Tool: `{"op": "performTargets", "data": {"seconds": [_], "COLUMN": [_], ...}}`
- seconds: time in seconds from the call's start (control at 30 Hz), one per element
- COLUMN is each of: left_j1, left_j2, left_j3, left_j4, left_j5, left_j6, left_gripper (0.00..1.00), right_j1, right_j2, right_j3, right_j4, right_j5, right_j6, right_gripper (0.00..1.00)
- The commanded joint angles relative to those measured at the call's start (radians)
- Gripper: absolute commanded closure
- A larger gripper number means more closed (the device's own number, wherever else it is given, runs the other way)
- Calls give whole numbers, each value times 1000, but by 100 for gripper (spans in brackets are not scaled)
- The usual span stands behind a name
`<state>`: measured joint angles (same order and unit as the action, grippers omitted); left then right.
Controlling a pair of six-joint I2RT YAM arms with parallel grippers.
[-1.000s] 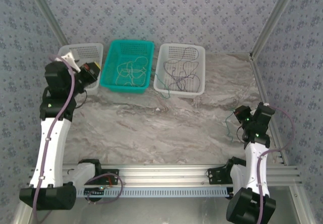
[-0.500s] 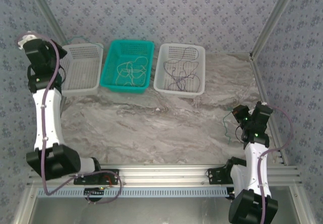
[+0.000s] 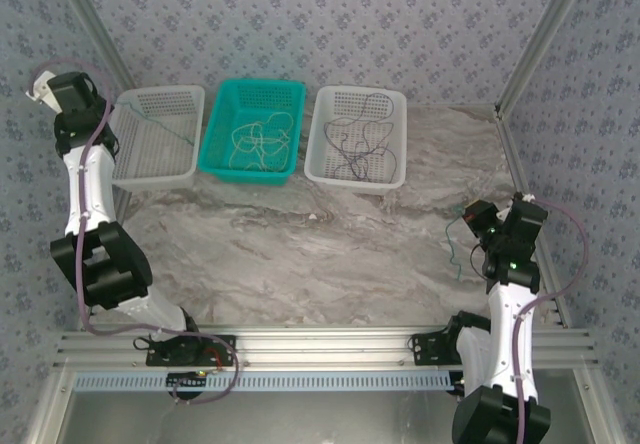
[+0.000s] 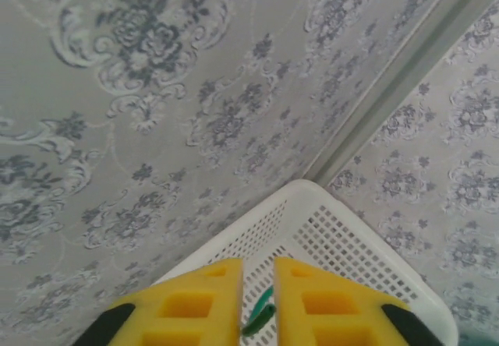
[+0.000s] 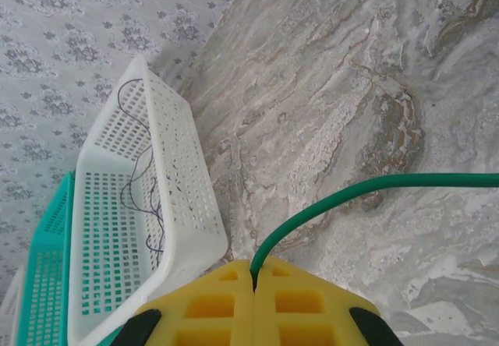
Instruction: Untangle the cables
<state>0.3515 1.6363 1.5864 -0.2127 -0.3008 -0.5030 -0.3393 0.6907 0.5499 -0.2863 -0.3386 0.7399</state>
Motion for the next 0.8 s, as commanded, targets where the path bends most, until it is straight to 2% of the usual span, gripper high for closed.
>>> {"op": "performTargets", "data": {"seconds": [0.0,0.07,0.1,0.2,0.37,0.47,0.57,0.67,0.77], "left_j1": [0,-3,-5,-25,-104,-208,-348,-490,-622], "left_j2": [-20,-34,-47,-100,-254,-362,-450,-498,-499], "left_j3": [-13,-32,-42,-78,-185,-276,-361,-443,-486], "left_j4": [36,48,50,56,60,82,107,158,220], "left_j5": [-49,-44,-33,-20,0,20,58,161,339], "left_j6": [-1,-11,-21,-42,-152,-226,-277,-293,-260], "left_gripper": [62,45,41,36,36,37,39,41,43], "right_j1": [6,8,8,9,34,90,175,275,370], "right_j2": [-20,-23,-23,-23,-20,-19,-19,-10,24], "right_j3": [24,25,25,24,32,59,107,167,236], "right_j4": [-47,-50,-48,-38,4,22,32,35,42], "right_j5": [-24,-28,-28,-31,-68,-90,-118,-127,-151], "right_j6": [-24,-22,-19,-6,16,10,-24,-69,-90], "right_gripper": [100,100,100,100,100,100,100,100,100]}}
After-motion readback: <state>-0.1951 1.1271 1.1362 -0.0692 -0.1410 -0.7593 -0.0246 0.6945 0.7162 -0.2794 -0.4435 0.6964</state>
